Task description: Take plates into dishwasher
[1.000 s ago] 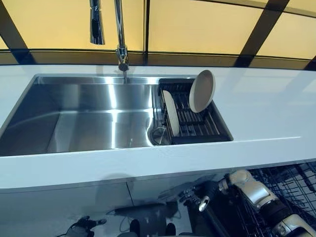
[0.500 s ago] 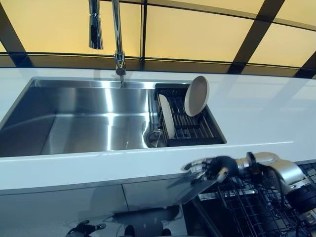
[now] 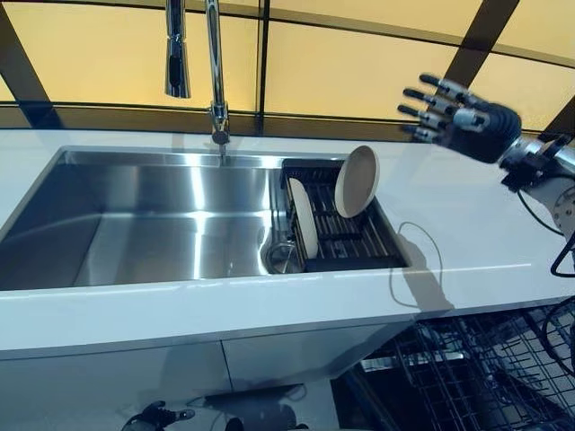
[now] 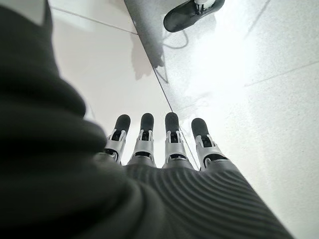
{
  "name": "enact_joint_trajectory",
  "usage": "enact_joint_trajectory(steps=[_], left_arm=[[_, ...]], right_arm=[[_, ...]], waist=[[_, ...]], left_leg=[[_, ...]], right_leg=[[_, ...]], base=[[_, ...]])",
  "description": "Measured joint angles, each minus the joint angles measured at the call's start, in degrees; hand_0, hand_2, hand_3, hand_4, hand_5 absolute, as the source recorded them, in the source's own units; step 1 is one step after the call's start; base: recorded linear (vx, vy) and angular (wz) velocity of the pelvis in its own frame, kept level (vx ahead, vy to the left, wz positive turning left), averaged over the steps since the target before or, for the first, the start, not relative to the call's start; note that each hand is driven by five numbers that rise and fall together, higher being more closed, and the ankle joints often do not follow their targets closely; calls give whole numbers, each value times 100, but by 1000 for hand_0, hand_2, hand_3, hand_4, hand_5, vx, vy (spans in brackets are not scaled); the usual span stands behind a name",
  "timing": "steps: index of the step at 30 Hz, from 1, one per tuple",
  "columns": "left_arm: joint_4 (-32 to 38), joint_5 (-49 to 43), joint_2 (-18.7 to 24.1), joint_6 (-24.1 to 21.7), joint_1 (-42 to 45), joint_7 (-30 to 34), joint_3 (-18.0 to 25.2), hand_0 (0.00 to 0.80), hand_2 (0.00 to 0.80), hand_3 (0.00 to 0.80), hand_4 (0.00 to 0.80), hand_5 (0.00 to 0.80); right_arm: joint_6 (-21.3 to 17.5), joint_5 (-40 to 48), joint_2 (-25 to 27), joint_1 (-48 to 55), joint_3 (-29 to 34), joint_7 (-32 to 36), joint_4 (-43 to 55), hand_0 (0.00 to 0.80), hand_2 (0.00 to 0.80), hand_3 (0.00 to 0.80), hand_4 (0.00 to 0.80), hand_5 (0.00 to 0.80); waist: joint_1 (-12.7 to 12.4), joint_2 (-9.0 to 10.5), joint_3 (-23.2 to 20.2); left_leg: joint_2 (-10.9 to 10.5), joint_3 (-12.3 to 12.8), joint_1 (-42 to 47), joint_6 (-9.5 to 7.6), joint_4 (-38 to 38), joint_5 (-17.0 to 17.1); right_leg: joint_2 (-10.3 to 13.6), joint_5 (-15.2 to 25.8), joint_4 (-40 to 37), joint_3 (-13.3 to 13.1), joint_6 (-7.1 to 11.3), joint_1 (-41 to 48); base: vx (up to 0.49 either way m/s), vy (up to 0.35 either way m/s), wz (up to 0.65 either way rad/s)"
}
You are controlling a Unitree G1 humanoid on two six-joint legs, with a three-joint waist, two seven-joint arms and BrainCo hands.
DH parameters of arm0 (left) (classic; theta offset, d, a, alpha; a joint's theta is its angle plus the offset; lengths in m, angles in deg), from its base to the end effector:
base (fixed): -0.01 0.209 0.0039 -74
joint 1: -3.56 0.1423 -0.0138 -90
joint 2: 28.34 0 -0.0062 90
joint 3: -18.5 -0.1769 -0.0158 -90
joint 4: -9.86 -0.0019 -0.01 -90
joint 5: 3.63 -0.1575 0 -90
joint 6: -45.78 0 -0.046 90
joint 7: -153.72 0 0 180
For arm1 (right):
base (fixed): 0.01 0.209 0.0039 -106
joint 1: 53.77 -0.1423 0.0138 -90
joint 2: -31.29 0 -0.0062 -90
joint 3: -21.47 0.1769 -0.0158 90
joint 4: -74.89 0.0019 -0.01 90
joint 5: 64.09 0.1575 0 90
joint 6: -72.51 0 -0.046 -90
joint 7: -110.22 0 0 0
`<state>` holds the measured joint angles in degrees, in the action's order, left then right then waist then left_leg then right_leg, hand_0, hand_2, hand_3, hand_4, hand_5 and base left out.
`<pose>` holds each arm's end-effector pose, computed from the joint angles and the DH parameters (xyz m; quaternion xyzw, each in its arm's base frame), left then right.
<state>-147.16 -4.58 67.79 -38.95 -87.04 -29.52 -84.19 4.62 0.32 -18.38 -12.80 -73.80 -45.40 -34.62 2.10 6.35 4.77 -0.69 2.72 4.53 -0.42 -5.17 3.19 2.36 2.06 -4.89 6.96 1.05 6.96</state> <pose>0.0885 0.2704 -0.1103 0.2422 0.5816 0.0425 0.7754 0.3055 -0.2802 0.2877 0.0658 -0.1004 0.2492 0.9610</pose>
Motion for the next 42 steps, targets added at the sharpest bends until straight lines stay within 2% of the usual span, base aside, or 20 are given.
enact_joint_trajectory(steps=[3, 6, 10, 11, 13, 15, 16, 17, 18, 19, 21, 23, 25, 28, 33, 42], left_arm=[[-29, 26, -27, 8, 3, -5, -79, 0, 0, 0, 0, 0], [-51, 66, -78, 14, -35, -4, -95, 0, 0, 0, 0, 0], [-79, 68, -78, 35, -76, 8, -239, 0, 0, 0, 0, 0], [-86, 74, -73, 43, -77, 8, -240, 0, 0, 0, 0, 0], [-147, 262, -53, 93, -92, -8, -211, 0, 0, 0, 0, 0], [-119, 424, 52, 192, -117, -22, -175, 0, 0, 0, 0, 0], [-100, 434, 137, 240, -129, -29, -174, 0, 0, 0, 0, 0], [-67, 445, 255, 286, -137, -44, -169, 0, 0, 0, 0, 0], [-17, 451, 420, 314, -86, -76, -168, 0, 0, 0, 0, 0], [22, 453, 591, 342, -27, -110, -146, 0, 0, 0, 0, 0], [129, 501, 499, 378, 35, -155, -81, 0, 0, 0, 0, 0], [167, 505, 312, 389, 74, -135, -85, 0, 0, 0, 0, 0], [182, 525, 128, 373, 83, -117, -116, 0, 0, 0, 0, 0], [244, 562, 60, 236, 122, -53, -191, 0, 0, 0, 0, 0], [301, 563, 195, 22, 91, -53, -189, 0, 0, 0, 0, 0], [389, 586, 199, -13, -43, -47, -190, 0, 0, 0, 0, 0]], right_arm=[[-233, -229, 69, -305, -52, -886, -246, 0, 0, 0, 0, 0], [-419, -1244, 295, -879, -573, -1822, -707, 0, 0, 0, 0, 0], [-580, -2608, 672, -1160, -1176, -2577, -1009, 0, 0, 0, 0, 0], [-691, -3015, 771, -1186, -1259, -2769, -1054, 0, 0, 0, 0, 0], [-1164, -5292, 903, -1458, -1625, -3405, -1086, 0, 0, 0, 0, 0], [-1501, -7116, 1174, -2169, -2522, -3723, -1043, 0, 0, 0, 0, 0], [-1570, -7645, 1308, -2527, -2961, -3796, -1006, 0, 0, 0, 0, 0], [-1638, -8158, 1460, -2958, -3469, -3838, -988, 0, 0, 0, 0, 0], [-1682, -8598, 1475, -3305, -3725, -3881, -977, 0, 0, 0, 0, 0], [-1691, -8968, 1475, -3456, -3886, -3914, -922, 0, 0, 0, 0, 0], [-1802, -9704, 1486, -3662, -4151, -3923, -751, 0, 0, 0, 0, 0], [-1843, -10099, 1518, -3719, -4377, -3929, -692, 0, 0, 0, 0, 0], [-1852, -10341, 1552, -3747, -4632, -3941, -721, 0, 0, 0, 0, 0], [-1971, -10555, 1572, -3728, -5019, -3958, -843, 0, 0, 0, 0, 0], [-2188, -11162, 1537, -3694, -5070, -4326, -742, 0, 0, 0, 0, 0], [-2421, -11831, 1420, -3379, -5049, -4215, -517, 0, 0, 0, 0, 0]], waist=[[-6, -27, -99], [3, -49, -113], [6, -116, -66], [-1, -123, -61], [-93, -217, -1], [-238, -297, 79], [-270, -296, 98], [-302, -207, 85], [-331, 1, 92], [-346, 251, 52], [-442, 172, 71], [-476, 58, 80], [-534, -28, 121], [-578, -163, 197], [-612, -262, 266], [-608, -274, 464]], left_leg=[[-7, 8, -1, -2, 0, -1], [-10, 30, -14, -18, 2, 3], [99, 34, -27, -44, 3, 6], [103, 32, -23, -62, 12, 15], [220, 111, -27, -49, 34, -1], [482, 250, -139, 94, 116, -17], [598, 266, -187, 188, 106, 4], [677, 275, -234, 310, 102, 21], [691, 255, -218, 482, 63, 53], [621, 179, -232, 616, 24, 83], [1007, 176, -238, 829, 31, 135], [1251, 181, -441, 845, 42, 154], [1297, 170, -704, 896, 41, 243], [1210, 162, -898, 1025, 35, 298], [1027, 99, -981, 959, 32, 290], [1002, 25, -1168, 934, 34, 311]], right_leg=[[0, -6, 1, -4, 5, -10], [9, -24, 103, -25, 42, -92], [0, -146, 628, -112, 198, -358], [51, -155, 651, -105, 224, -355], [543, -137, 695, 68, 312, -435], [933, 41, 532, 317, 604, -612], [1016, 136, 318, 358, 756, -627], [1053, 236, 33, 484, 914, -583], [1065, 324, -29, 521, 1032, -482], [1057, 357, -29, 523, 1044, -338], [682, 246, -39, 597, 659, -308], [412, 230, -38, 629, 493, -479], [335, 300, -6, 638, 419, -757], [399, 349, -8, 650, 474, -933], [574, 339, -28, 718, 567, -967], [591, 358, -15, 776, 583, -1108]], base=[[54, 108, -1], [17, 52, -6], [20, -100, -2], [-31, -355, 2], [-85, -438, -25], [-45, -335, -48], [42, -305, -23], [56, -284, -7], [41, -256, 20], [14, -235, 36], [-78, -174, 23], [-203, -77, 1], [-156, -24, -4], [-92, 17, 3], [-35, 45, 10], [-32, -7, 3]])
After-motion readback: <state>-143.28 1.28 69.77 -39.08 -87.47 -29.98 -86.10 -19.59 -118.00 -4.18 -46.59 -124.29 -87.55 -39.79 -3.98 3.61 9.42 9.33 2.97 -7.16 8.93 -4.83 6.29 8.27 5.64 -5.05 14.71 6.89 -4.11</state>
